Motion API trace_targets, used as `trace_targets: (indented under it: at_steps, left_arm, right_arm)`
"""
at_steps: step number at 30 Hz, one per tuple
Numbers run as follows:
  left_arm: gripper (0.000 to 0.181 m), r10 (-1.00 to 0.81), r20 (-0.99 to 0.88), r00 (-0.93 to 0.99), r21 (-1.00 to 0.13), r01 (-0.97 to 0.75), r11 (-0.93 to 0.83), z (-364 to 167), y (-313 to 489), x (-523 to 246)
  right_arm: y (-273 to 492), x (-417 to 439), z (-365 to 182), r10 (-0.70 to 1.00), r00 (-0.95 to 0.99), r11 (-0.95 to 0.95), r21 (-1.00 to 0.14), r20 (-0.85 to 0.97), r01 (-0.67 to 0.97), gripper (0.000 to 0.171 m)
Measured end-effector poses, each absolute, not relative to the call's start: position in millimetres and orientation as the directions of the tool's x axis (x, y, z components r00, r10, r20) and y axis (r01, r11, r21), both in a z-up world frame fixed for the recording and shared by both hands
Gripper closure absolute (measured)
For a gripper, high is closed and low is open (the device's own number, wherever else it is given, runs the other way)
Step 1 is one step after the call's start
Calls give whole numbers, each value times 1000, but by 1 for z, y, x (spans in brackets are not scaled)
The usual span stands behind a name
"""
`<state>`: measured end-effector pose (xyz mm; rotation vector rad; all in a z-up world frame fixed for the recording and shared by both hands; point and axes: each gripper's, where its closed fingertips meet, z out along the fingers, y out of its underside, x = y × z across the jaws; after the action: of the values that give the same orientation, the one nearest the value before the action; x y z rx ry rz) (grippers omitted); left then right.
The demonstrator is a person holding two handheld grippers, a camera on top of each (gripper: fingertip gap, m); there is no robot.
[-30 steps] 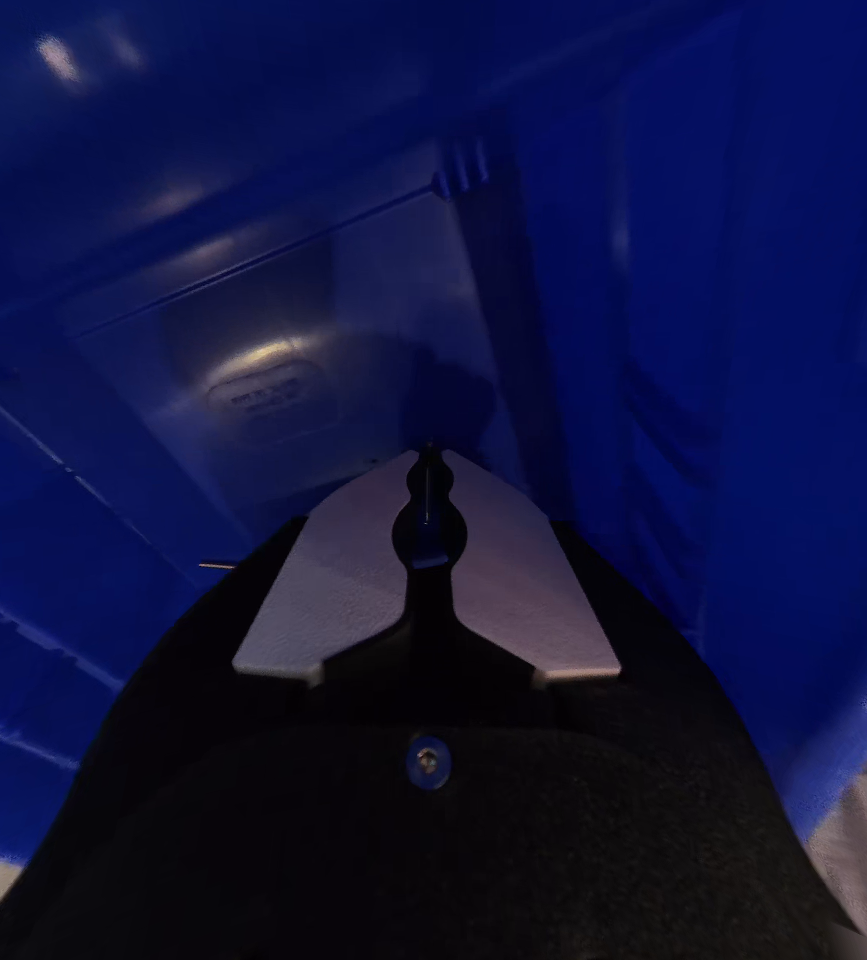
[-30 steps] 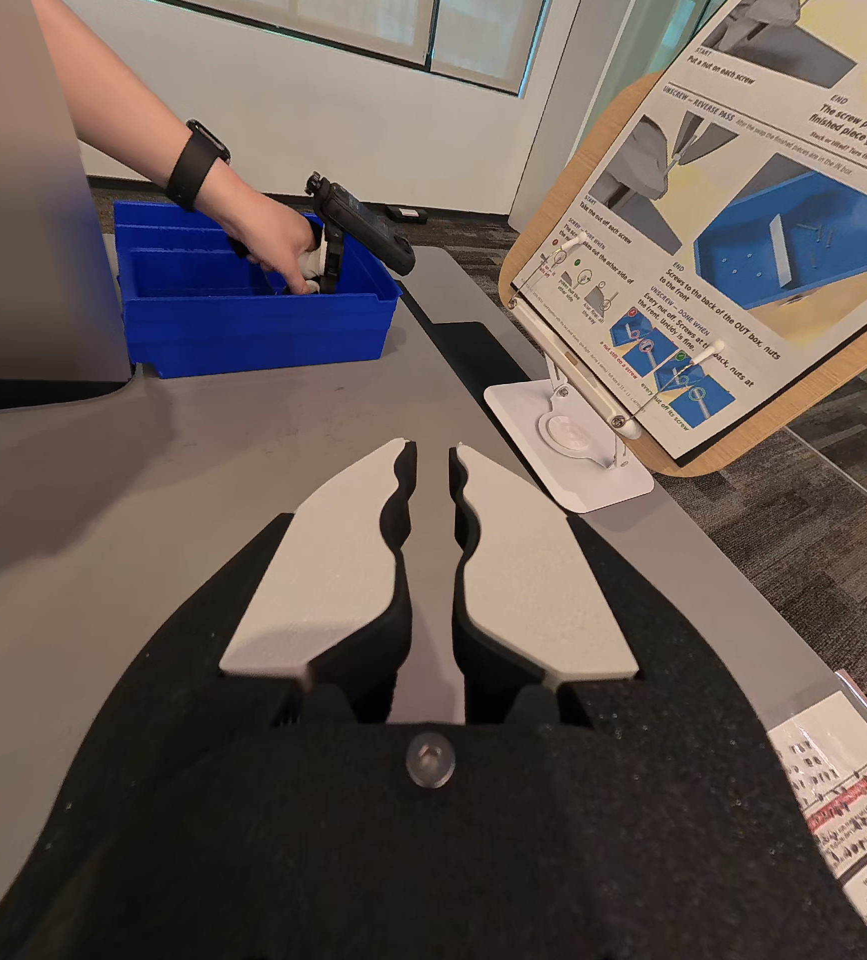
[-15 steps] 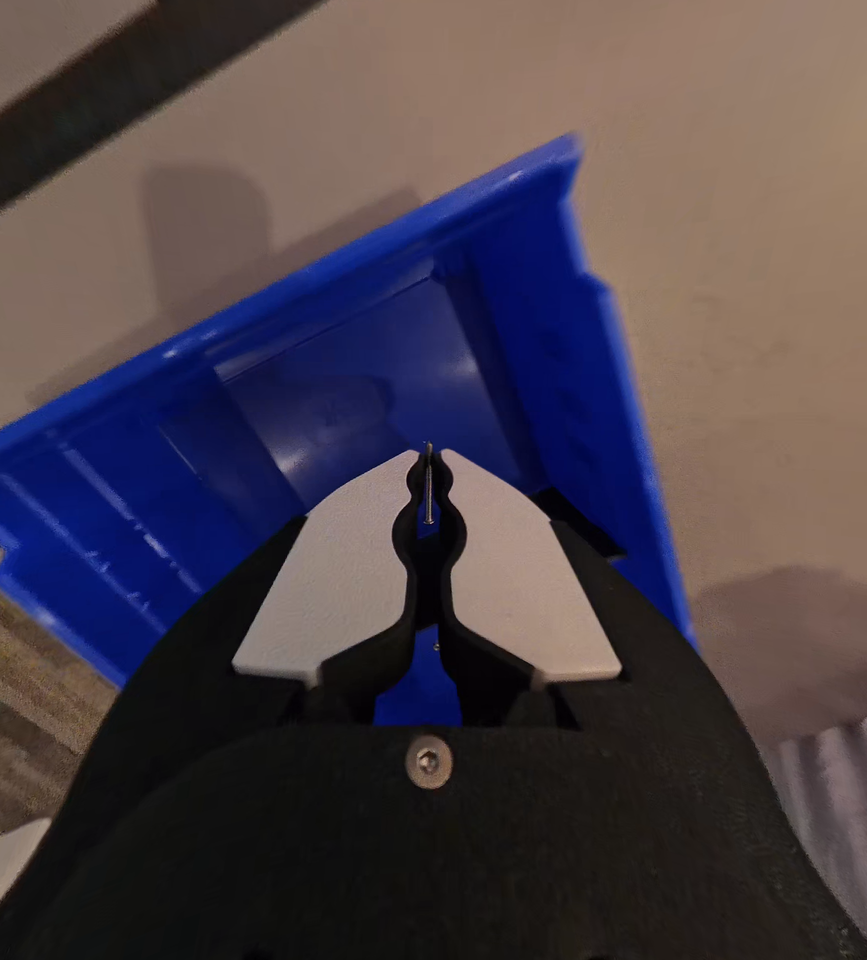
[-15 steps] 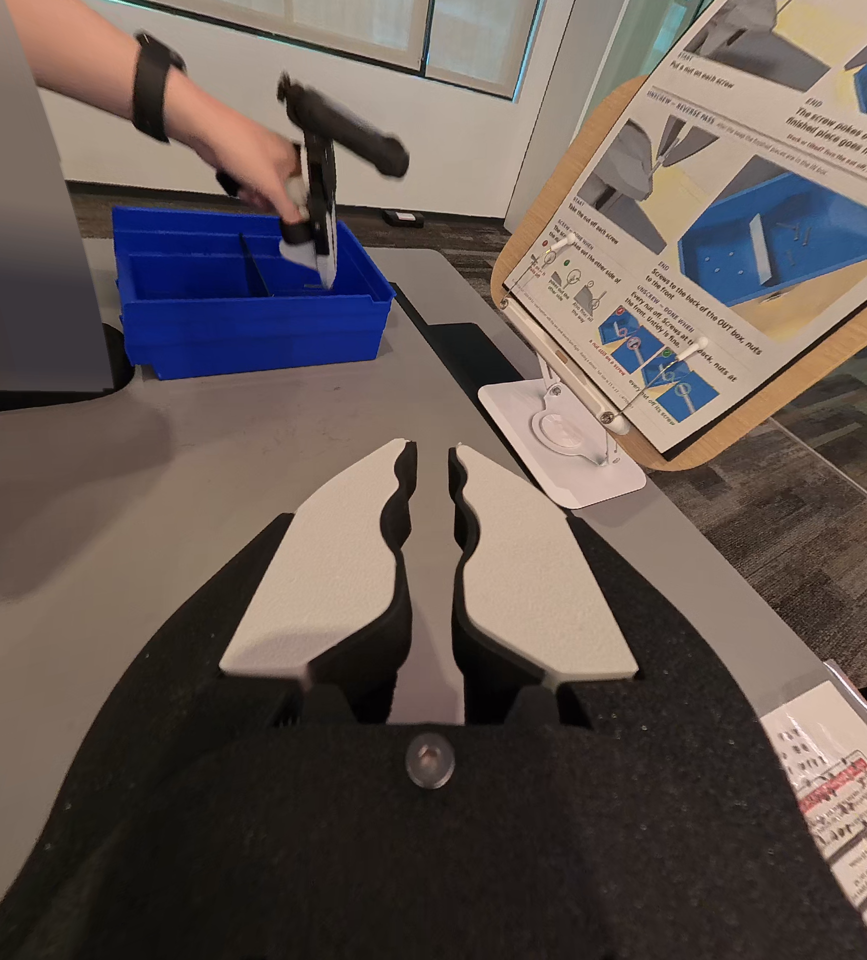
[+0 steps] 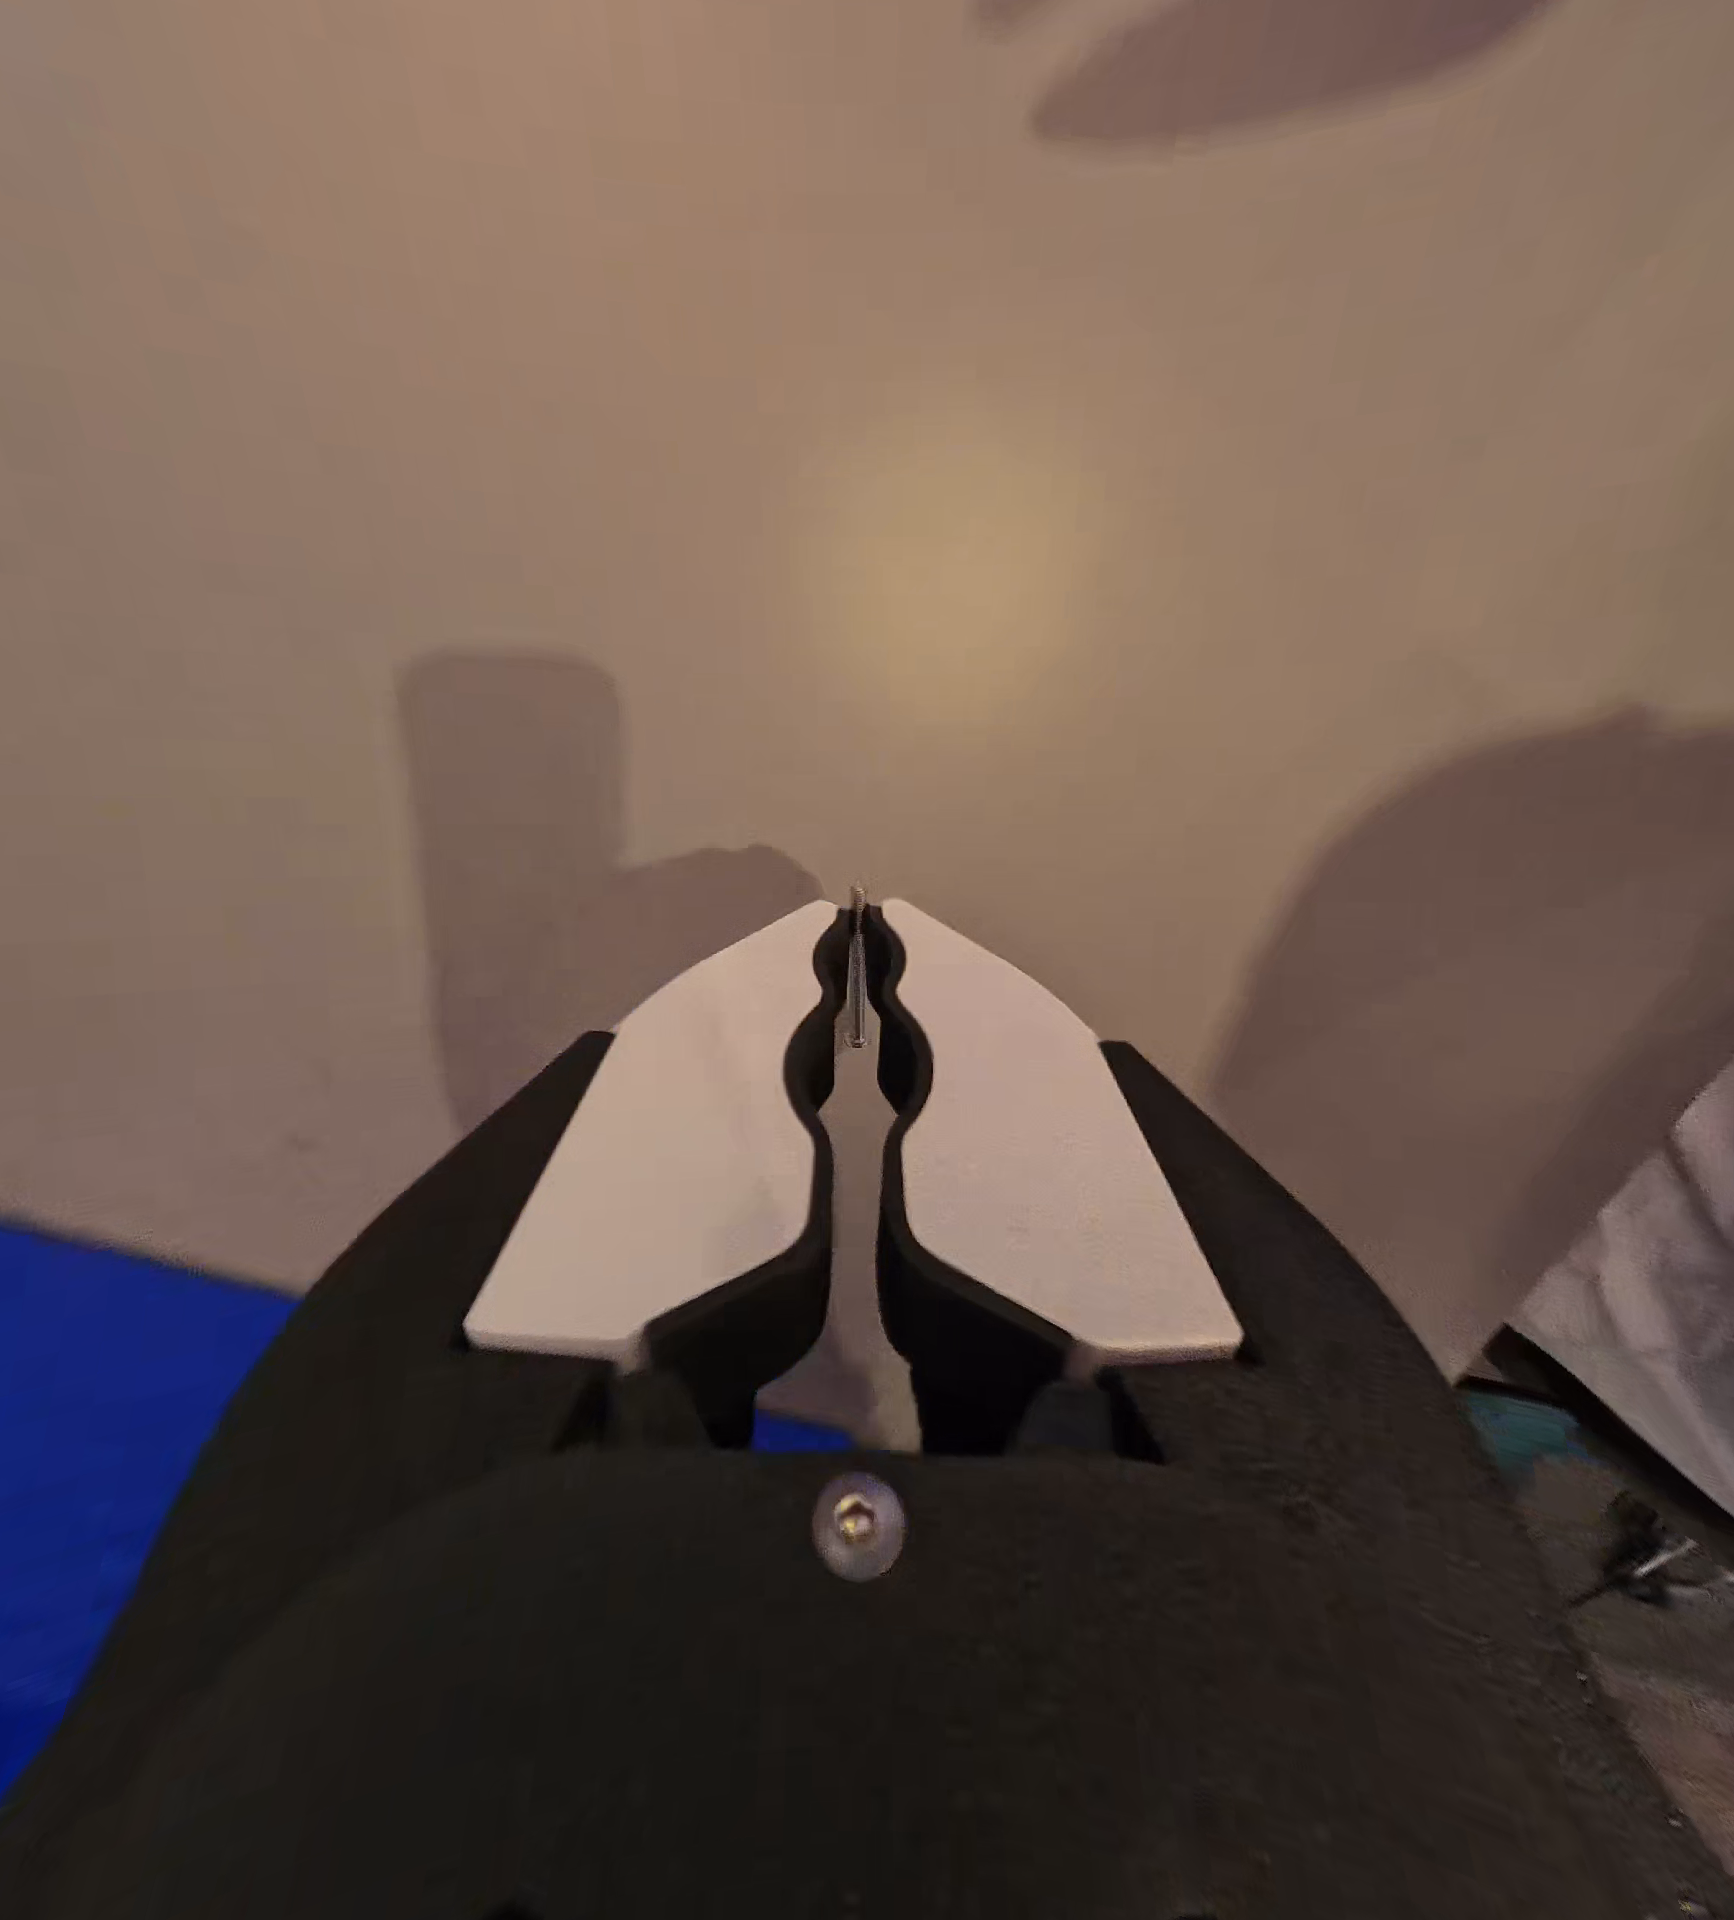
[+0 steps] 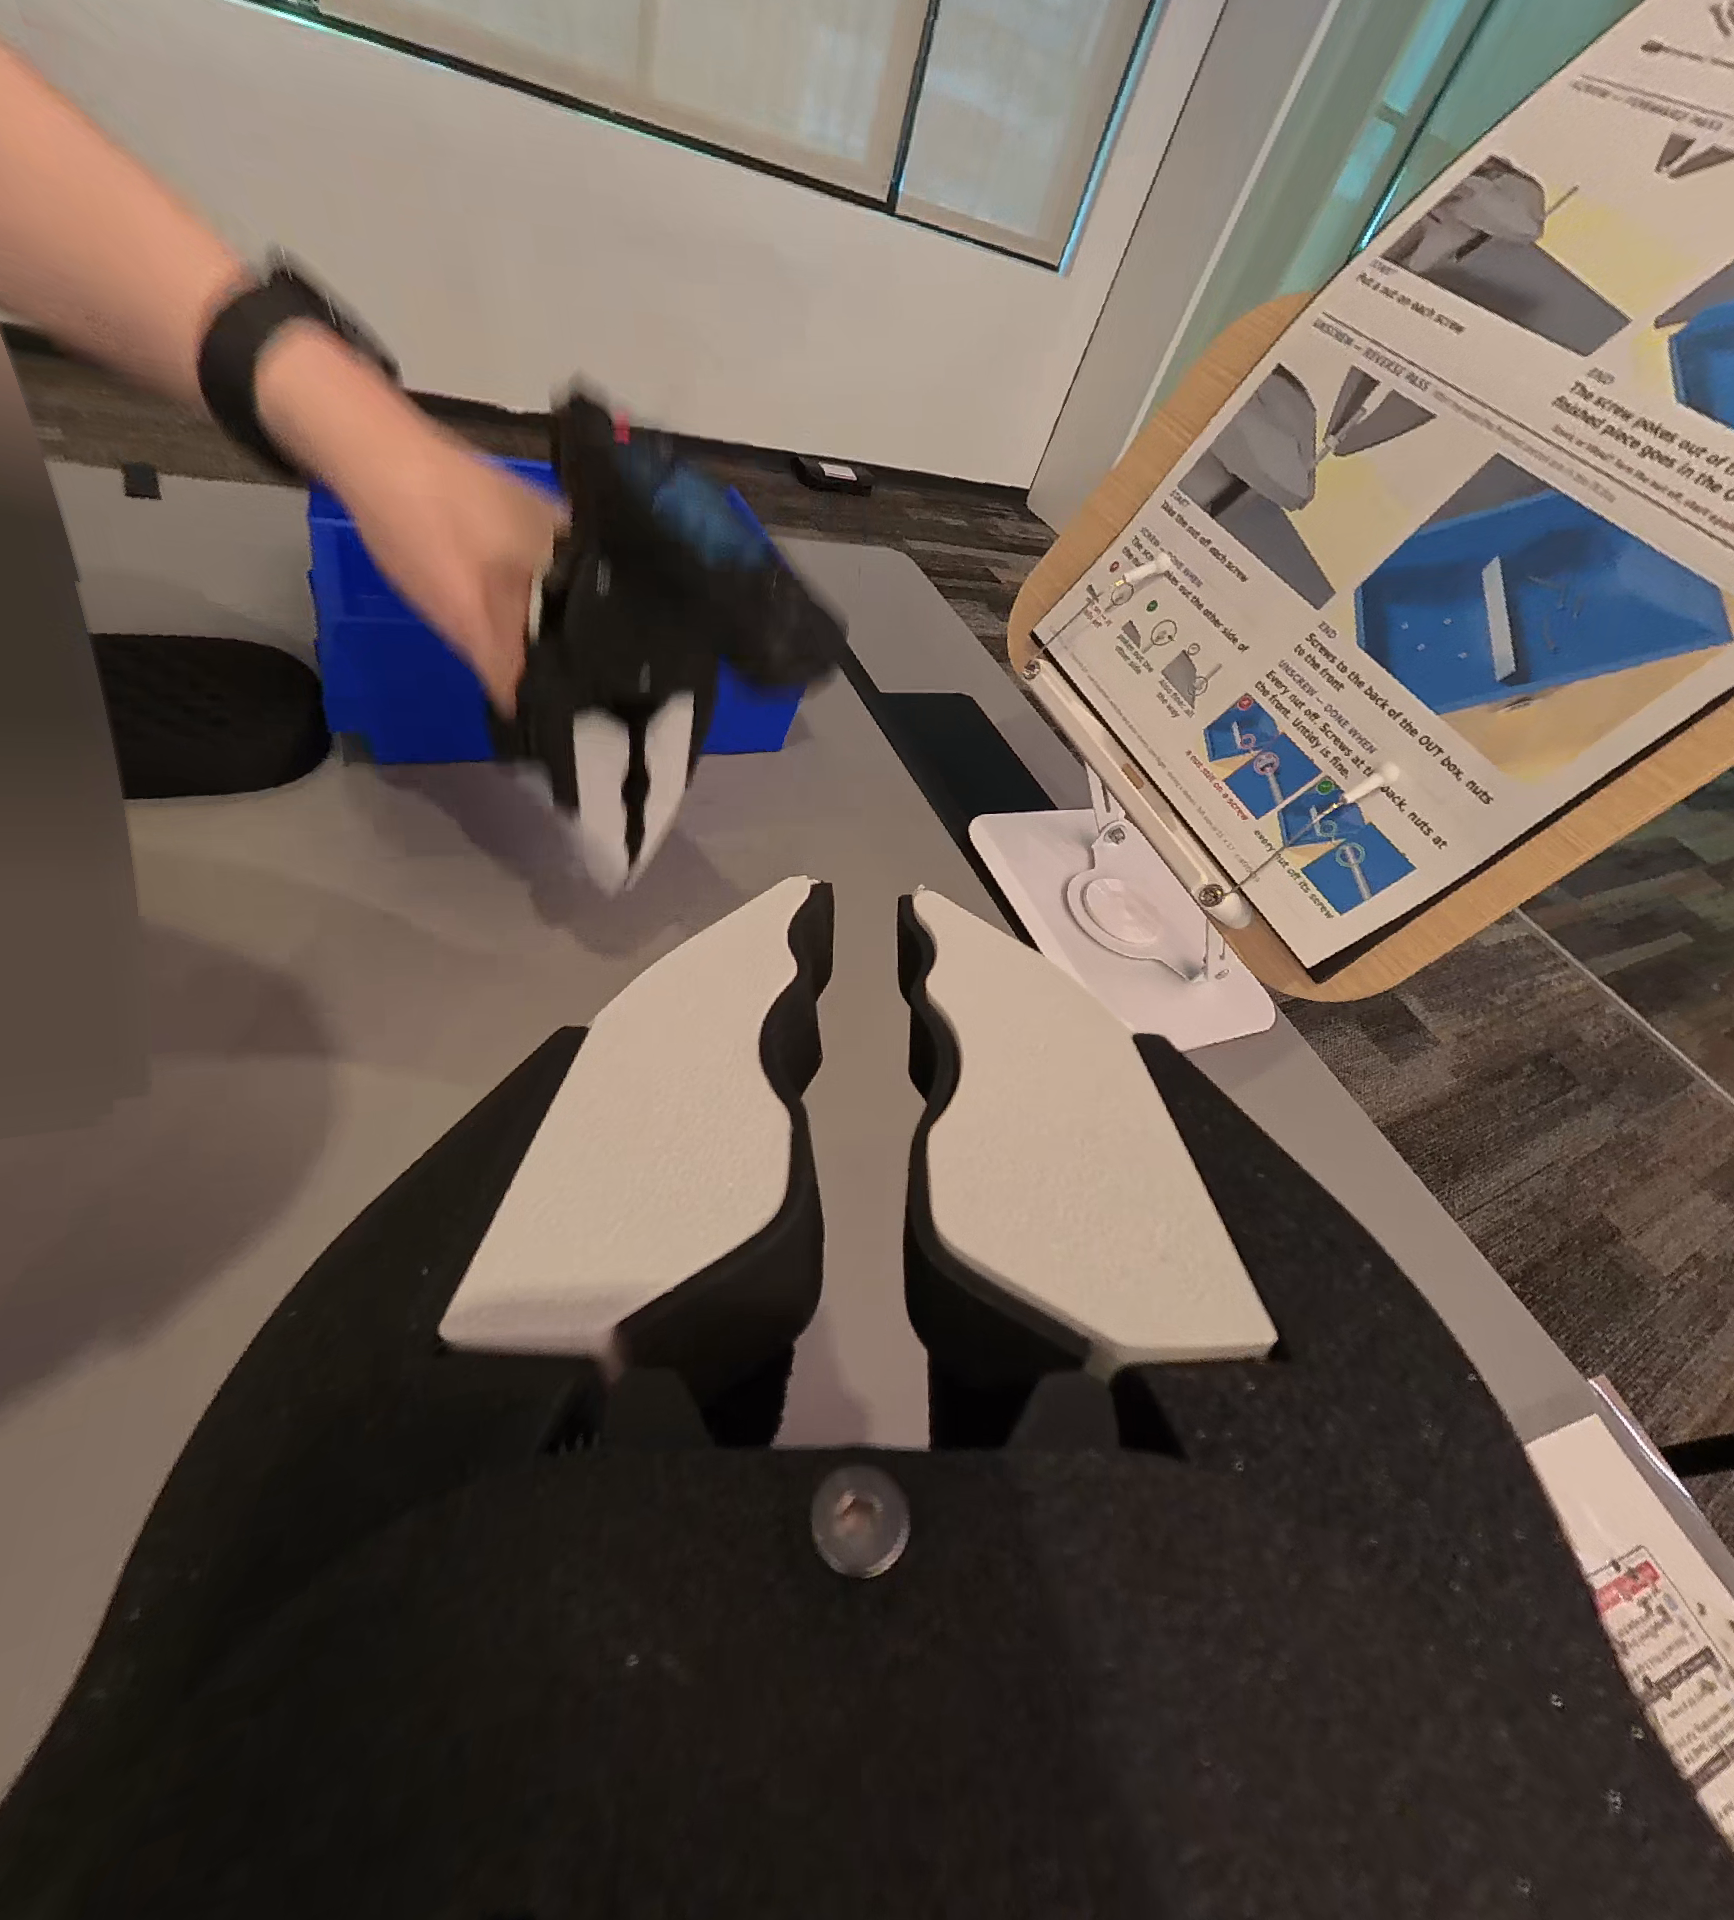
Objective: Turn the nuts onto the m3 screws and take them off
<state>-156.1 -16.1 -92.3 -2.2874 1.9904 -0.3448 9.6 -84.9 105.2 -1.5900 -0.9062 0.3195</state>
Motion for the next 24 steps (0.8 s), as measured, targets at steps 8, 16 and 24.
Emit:
trace_targets:
  at_steps: [8,16,24]
  left_arm:
    - [179,-1000,-30,-3,-137,-991,7,-154,-29,-144]
    - [178,-998,-30,47,-171,-984,-42,-157,-23,-138]
    - [166,-976,-39,214,-504,-848,-165,-75,-8,-136]
  right_arm:
    - [-95,13,117,705,654,50,-938,276,342,159]
    - [-106,6,126,735,617,92,-942,283,323,159]
    - [-105,11,126,730,624,90,-944,278,317,159]
